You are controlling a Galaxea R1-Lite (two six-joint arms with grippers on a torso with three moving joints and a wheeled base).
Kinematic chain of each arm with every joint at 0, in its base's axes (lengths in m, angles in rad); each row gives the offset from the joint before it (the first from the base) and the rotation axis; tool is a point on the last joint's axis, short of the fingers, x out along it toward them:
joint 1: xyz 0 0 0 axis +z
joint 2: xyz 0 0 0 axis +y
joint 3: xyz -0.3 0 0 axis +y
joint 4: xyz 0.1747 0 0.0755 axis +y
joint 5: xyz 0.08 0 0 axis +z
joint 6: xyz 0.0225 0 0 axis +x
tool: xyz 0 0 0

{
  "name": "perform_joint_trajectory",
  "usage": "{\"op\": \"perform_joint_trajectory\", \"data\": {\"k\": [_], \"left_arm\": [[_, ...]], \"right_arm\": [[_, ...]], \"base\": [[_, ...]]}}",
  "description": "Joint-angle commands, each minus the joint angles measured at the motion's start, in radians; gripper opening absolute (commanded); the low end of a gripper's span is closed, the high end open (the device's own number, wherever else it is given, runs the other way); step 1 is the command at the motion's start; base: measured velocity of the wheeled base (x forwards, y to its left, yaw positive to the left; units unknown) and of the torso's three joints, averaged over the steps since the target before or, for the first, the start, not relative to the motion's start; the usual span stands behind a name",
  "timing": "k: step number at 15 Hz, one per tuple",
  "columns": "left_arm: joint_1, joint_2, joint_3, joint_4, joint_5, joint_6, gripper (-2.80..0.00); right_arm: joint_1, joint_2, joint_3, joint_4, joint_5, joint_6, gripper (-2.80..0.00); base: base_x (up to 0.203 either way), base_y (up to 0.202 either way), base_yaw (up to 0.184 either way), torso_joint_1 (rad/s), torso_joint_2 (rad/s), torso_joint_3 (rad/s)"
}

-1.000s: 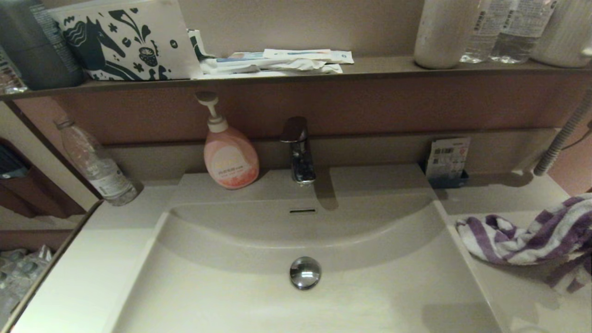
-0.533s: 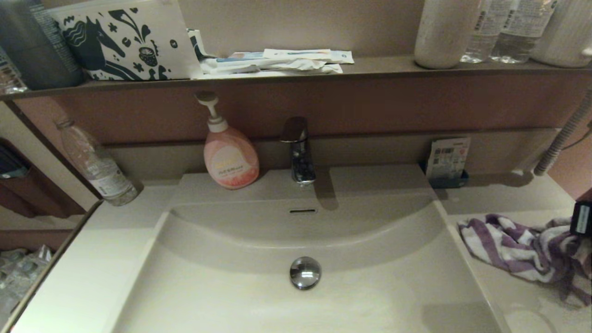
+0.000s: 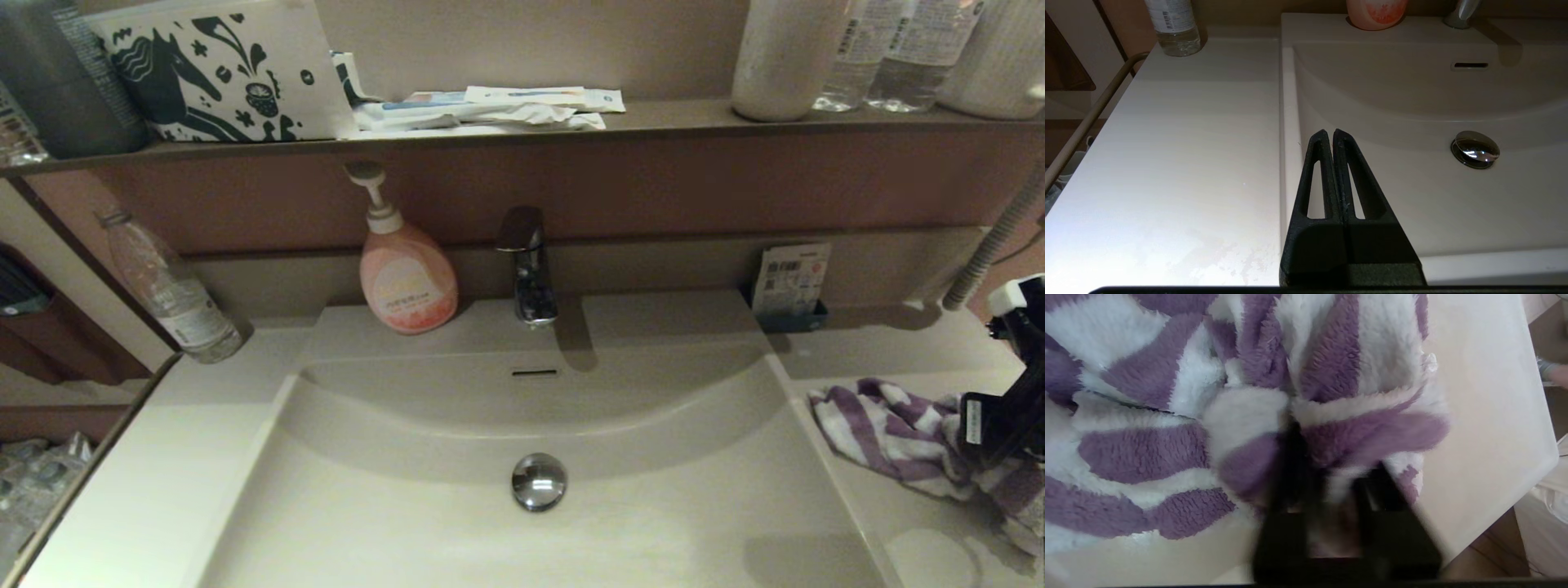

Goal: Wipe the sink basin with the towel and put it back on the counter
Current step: Wipe the sink

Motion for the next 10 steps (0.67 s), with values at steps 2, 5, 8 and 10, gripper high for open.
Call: {"op": "perform_joint_trajectory", "data": {"k": [2, 5, 8, 10], "left_arm": [[0.000, 0.000, 0.000, -0.001, 0.000, -0.001, -2.80], [0.000, 0.000, 0.000, -0.001, 0.000, -0.001, -2.80], [0.000, 0.000, 0.000, 0.000, 0.000, -0.001, -2.80], [0.000, 0.000, 0.000, 0.000, 0.000, -0.001, -2.80]], "right_arm": [[0.000, -0.036, -0.009, 0.010, -0.004, -0.002, 0.00], [-0.004, -0.159, -0.078, 0.182, 0.000, -0.022, 0.00], [-0.014, -0.240, -0.206, 0.422, 0.003, -0.027, 0.00], [-0.015, -0.270, -0.221, 0.454, 0.009, -0.026, 0.00]], "base": [[0.000, 0.000, 0.000, 0.000, 0.00, 0.000], [0.000, 0.000, 0.000, 0.000, 0.00, 0.000], [0.000, 0.000, 0.000, 0.000, 0.00, 0.000], [0.000, 0.000, 0.000, 0.000, 0.00, 0.000]]}}
